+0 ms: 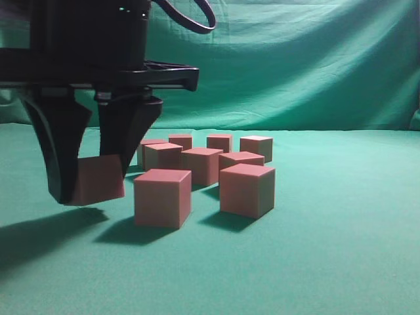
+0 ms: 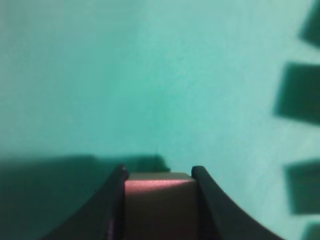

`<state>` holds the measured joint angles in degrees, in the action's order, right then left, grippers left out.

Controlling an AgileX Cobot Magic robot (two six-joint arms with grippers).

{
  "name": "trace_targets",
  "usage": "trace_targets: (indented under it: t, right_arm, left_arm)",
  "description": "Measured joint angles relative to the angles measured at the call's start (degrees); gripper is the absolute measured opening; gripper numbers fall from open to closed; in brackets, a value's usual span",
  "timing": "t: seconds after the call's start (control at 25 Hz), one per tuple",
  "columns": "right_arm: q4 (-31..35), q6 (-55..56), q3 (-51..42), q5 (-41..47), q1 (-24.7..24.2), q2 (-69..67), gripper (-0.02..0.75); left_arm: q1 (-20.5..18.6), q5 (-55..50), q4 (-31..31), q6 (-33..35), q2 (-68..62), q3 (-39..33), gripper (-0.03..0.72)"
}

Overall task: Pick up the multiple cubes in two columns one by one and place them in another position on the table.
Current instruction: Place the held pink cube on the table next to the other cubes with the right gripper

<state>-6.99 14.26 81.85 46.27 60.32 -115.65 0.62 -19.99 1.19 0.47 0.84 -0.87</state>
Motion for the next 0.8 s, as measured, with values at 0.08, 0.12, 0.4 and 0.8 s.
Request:
trace_targets:
  t: [0.08, 0.12, 0.4, 0.8]
  right_arm:
    - [-0.84, 0.00, -0.12, -0.80, 0.00, 0.00, 0.249]
    - [-1.10, 0.00, -0.15, -0.89, 0.00, 0.00, 0.249]
    - [-3.55, 2.82, -0.38, -1.57, 0.00, 0.00, 0.249]
    - [-3.78, 4.52, -0.38, -1.97, -0.53, 0.00, 0.249]
  left_arm:
    - [0.00, 0.00, 0.00, 0.00, 0.00, 0.00, 0.000]
    - [0.00, 0.00, 0.00, 0.00, 0.00, 0.00, 0.000]
    - [0.00, 0.00, 0.00, 0.00, 0.00, 0.00, 0.000]
    - [0.00, 0.00, 0.00, 0.00, 0.00, 0.00, 0.000]
